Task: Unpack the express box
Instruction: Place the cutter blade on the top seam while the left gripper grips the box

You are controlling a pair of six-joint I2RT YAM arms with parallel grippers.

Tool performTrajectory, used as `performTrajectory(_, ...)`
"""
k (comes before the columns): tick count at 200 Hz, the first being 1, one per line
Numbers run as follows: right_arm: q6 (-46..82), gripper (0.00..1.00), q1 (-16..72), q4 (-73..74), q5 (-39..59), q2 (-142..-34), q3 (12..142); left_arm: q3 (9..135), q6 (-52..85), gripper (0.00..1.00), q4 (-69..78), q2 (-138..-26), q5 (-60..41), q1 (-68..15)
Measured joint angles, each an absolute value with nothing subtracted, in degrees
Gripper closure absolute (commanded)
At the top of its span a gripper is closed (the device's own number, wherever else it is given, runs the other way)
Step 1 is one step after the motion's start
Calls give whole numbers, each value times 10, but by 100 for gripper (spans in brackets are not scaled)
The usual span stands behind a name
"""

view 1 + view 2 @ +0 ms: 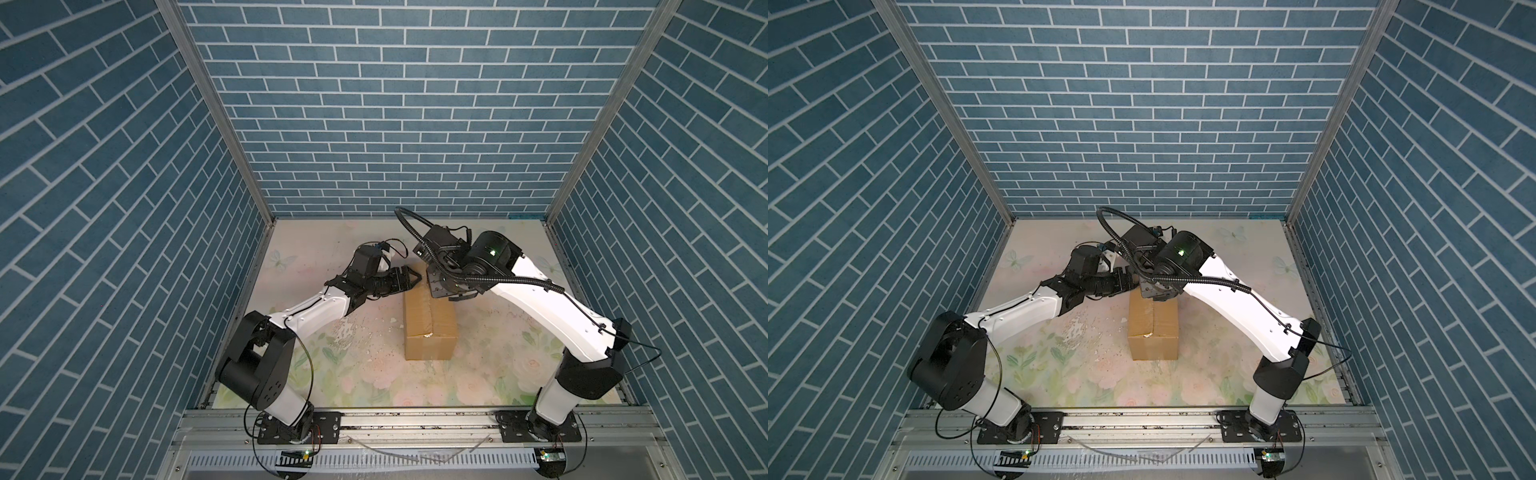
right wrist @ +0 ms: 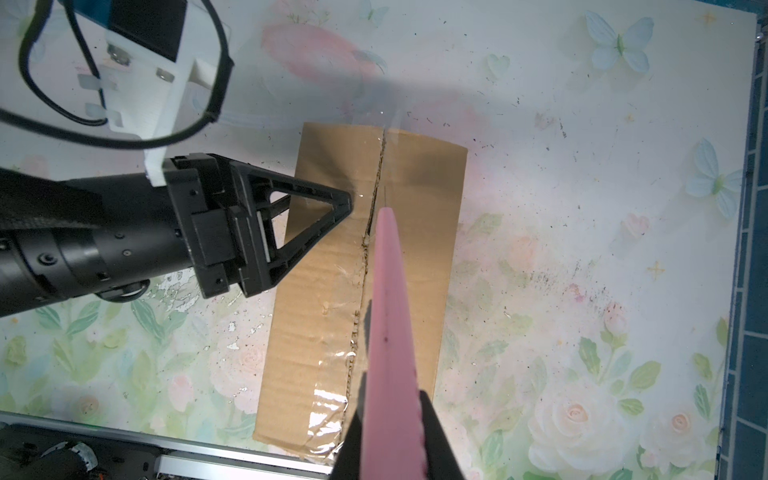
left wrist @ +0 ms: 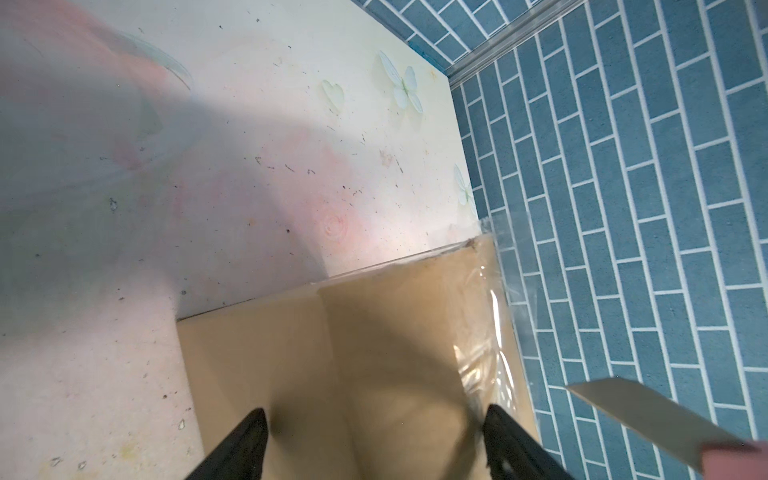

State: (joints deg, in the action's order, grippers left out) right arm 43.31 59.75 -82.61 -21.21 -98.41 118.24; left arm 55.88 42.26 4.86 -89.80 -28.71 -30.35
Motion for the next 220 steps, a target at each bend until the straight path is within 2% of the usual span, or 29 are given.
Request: performTrajectory(220, 448, 100, 600, -840, -221, -1041, 1216, 515, 469, 23, 138, -903, -240, -313)
